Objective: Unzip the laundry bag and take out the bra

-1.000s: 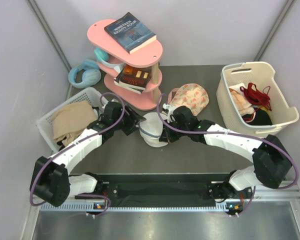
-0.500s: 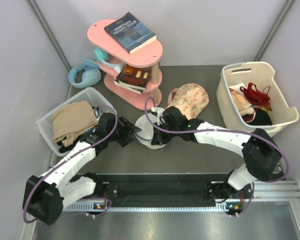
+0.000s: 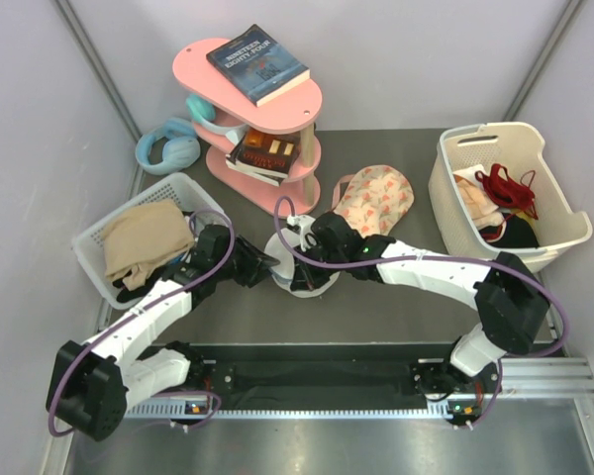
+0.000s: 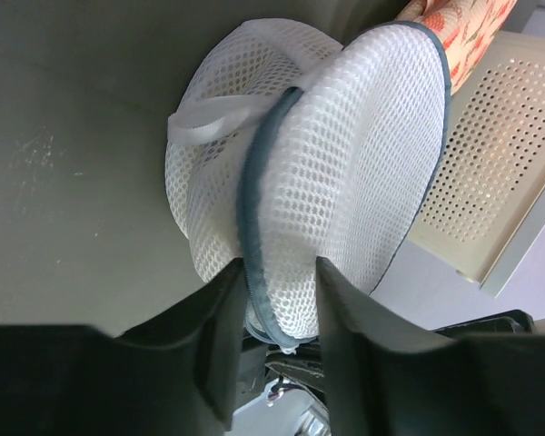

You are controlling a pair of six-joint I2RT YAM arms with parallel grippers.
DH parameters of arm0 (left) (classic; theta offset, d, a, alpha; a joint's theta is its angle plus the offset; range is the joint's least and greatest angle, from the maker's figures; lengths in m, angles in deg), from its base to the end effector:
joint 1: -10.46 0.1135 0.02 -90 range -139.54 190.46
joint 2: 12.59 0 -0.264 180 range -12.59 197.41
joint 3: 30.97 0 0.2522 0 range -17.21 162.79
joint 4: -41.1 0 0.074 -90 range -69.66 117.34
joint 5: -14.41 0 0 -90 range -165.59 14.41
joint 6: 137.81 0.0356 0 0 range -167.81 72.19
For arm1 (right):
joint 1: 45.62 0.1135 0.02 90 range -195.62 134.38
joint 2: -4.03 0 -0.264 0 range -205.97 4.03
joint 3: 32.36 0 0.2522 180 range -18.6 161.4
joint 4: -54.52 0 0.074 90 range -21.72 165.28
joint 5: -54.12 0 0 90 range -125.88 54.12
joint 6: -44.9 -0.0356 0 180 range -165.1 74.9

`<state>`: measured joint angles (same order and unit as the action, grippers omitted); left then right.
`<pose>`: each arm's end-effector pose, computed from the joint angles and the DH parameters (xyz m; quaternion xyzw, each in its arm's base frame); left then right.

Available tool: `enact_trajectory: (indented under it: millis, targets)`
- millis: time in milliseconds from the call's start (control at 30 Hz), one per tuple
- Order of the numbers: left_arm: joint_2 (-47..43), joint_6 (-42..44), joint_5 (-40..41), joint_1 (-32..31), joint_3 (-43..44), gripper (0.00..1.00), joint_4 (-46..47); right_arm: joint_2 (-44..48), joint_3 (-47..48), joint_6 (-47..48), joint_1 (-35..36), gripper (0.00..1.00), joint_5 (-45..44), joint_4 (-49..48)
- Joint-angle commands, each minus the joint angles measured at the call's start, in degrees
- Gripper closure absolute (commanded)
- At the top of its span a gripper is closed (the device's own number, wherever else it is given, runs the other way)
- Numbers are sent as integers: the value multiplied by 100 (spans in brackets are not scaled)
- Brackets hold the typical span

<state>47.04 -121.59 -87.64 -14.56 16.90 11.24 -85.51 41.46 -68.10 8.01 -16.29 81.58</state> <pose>0.1915 -0.0976 0.2176 -0.3353 0.8440 -0.3717 0.1925 0.1918 0.2805 0.2361 -0.3042 0.8529 0.3670 0.2130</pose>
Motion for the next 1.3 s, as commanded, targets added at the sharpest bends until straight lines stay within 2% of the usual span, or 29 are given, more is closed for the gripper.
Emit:
enact_trajectory:
  millis: [0, 33, 167, 600, 1100, 1267]
  targets:
    - [-22, -145, -86, -47, -141, 65, 476, -11, 261, 68, 113, 100, 27, -100]
    - [-22, -180, -104, -47, -193, 74, 519, -11, 261, 59, 104, 100, 18, -108]
    - [-22, -198, -104, -56, -229, 100, 590, 6, 235, 42, 104, 100, -52, -82]
    - [-57, -75, -60, -47, -203, 100, 511, 112, 33, -20, -1, 100, -202, 32]
    - [-172, 74, 45, -30, -133, 100, 318, 868, -872, -231, -1108, 100, -105, -231]
    - [74, 276, -78, -30, 130, 100, 344, 868, -776, -126, -1135, 100, -88, -144]
